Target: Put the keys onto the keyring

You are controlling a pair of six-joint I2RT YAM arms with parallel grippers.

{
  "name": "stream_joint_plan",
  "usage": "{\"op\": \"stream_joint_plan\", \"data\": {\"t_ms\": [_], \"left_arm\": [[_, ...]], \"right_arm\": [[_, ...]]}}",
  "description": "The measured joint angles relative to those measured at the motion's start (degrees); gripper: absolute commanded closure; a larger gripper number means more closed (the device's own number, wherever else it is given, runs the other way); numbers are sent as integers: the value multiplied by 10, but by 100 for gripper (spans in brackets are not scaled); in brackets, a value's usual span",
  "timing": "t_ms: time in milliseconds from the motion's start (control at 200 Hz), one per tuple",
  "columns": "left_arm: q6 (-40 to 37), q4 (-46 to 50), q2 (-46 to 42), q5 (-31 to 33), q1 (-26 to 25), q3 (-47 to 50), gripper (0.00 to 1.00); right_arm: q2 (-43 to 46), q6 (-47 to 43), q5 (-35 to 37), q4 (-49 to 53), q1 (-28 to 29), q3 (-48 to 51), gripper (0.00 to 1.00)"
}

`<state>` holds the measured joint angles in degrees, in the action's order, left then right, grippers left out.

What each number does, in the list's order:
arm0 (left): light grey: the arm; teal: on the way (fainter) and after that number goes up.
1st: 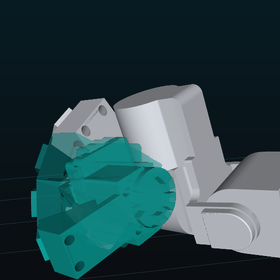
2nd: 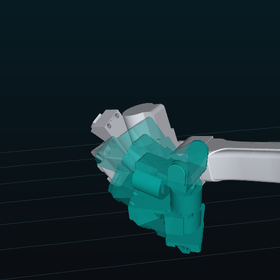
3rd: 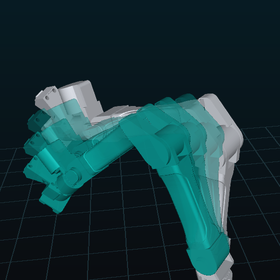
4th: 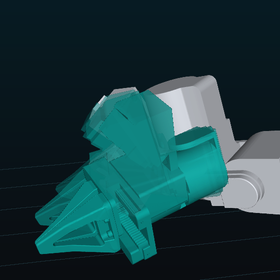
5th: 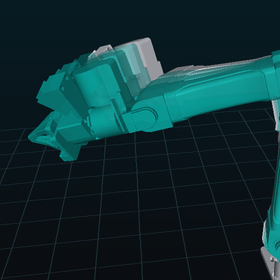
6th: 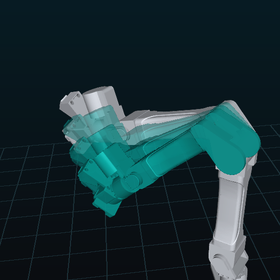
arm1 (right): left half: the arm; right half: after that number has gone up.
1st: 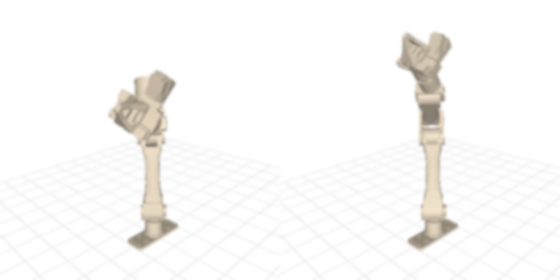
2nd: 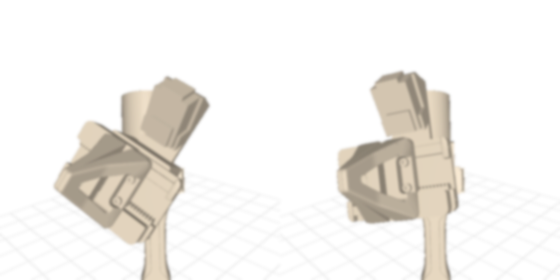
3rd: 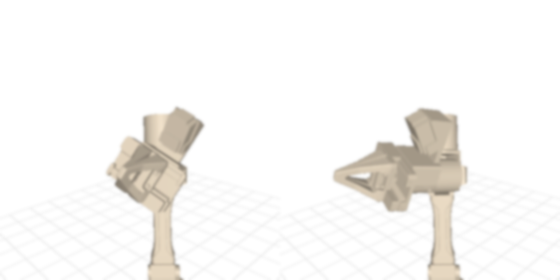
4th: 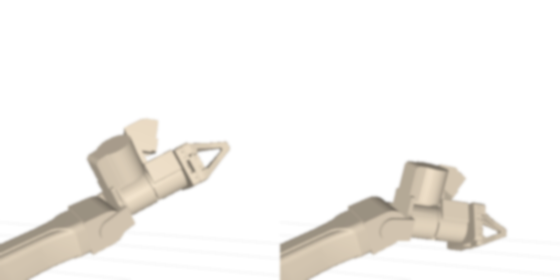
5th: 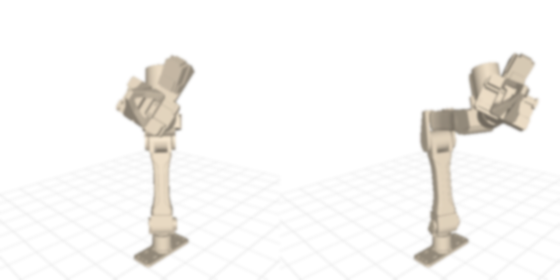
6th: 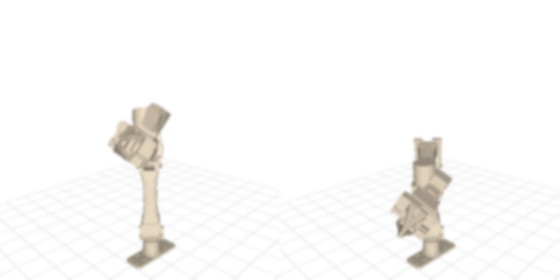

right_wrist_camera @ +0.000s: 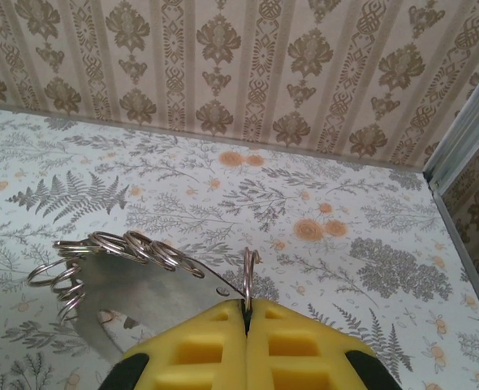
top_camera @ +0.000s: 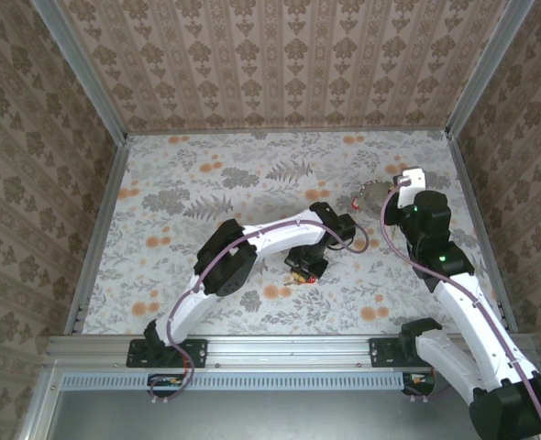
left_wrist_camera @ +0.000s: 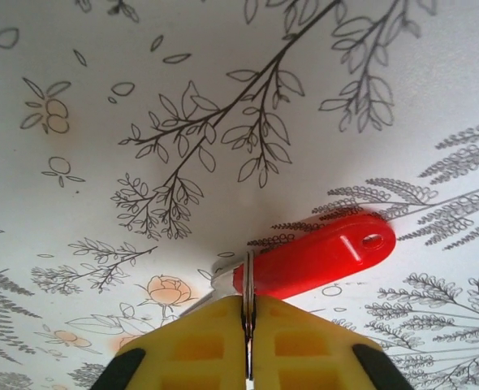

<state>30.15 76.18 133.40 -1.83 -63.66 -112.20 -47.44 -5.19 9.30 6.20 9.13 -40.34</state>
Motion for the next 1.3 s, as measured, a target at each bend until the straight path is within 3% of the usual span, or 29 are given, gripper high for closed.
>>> {"op": "stream_joint_plan", "data": {"t_ms": [220, 385, 530, 695, 965, 1300], "left_arm": [[-54, -34, -51, 13, 5, 38, 100], [-168, -137, -238, 0, 33, 186, 100], [-308, -238, -425, -61, 76, 307, 100], [-455, -304, -546, -122, 106, 392, 100], [-612, -381, -615, -202, 148, 462, 100], [-775, -461, -654, -320, 179, 527, 100]], "right_arm": [[19, -59, -62, 45, 0, 4, 100], [52, -138, -120, 79, 0, 17, 100], [75, -233, -187, 113, 0, 25, 100], [82, -332, -314, 145, 0, 26, 100], [48, -431, -463, 181, 55, 30, 100], [-42, -472, -479, 208, 189, 7, 100]]}}
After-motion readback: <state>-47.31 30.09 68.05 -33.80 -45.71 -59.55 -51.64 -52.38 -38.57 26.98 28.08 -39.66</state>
